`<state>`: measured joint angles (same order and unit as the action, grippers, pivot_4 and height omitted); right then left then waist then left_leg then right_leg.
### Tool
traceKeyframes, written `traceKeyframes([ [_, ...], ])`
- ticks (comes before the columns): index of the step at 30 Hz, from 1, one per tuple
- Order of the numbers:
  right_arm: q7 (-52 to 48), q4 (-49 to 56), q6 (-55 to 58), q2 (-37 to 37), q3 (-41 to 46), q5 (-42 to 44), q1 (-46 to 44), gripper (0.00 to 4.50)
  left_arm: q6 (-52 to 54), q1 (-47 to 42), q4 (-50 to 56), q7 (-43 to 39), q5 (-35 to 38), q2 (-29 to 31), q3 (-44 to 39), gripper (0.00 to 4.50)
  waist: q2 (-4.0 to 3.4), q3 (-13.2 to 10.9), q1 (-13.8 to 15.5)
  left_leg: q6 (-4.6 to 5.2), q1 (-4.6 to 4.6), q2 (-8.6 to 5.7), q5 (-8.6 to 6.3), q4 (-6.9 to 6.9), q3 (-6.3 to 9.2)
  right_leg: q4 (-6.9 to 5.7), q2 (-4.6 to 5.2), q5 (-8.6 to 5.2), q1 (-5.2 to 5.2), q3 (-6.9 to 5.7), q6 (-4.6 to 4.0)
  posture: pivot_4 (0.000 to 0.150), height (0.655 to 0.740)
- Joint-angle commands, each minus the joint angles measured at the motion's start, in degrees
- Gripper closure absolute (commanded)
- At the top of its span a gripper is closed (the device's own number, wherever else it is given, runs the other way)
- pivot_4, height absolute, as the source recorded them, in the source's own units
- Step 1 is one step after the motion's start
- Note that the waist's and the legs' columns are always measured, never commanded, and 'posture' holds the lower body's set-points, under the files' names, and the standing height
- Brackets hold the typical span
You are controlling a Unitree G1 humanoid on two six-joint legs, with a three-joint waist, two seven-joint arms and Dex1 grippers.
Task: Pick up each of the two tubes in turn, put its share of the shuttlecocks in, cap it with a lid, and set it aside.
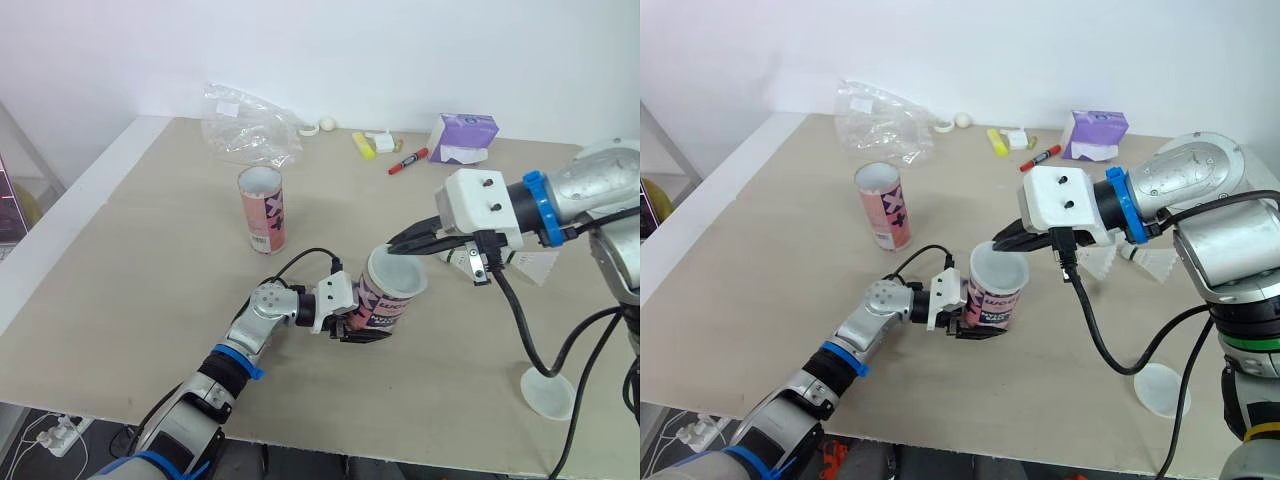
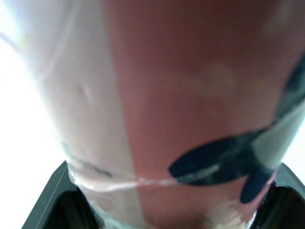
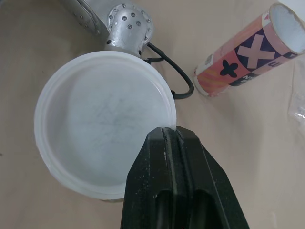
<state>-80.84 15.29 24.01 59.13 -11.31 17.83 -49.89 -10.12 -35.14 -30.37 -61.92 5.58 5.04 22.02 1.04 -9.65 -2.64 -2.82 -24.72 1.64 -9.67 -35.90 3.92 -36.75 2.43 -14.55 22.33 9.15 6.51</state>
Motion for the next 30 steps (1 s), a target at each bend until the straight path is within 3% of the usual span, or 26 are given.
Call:
traceKeyframes([
  [1, -0.63, -0.87, -1.70, -0.10, 0.84, -1.07, -1.39, 4.39, 1.92, 1.16, -2.86, 1.69, -2.15, 1.02, -0.12, 1.42, 0.00, 0.00, 0.00, 0.00, 0.00, 0.00, 0.00, 0.00, 0.00, 0.00, 0.00, 0.00, 0.00, -0.01, 0.00, 0.150, 0.7400],
  [30, -1.72, -1.31, -6.08, -2.23, -0.48, -4.49, 1.82, 4.39, 2.45, 1.20, -2.52, 1.93, -2.04, 1.21, -0.28, 1.42, 0.00, 0.00, -0.02, -0.01, 0.05, 0.00, 0.00, 0.01, 0.00, 0.00, 0.00, 0.00, 0.01, 0.00, 0.00, 0.150, 0.7400],
])
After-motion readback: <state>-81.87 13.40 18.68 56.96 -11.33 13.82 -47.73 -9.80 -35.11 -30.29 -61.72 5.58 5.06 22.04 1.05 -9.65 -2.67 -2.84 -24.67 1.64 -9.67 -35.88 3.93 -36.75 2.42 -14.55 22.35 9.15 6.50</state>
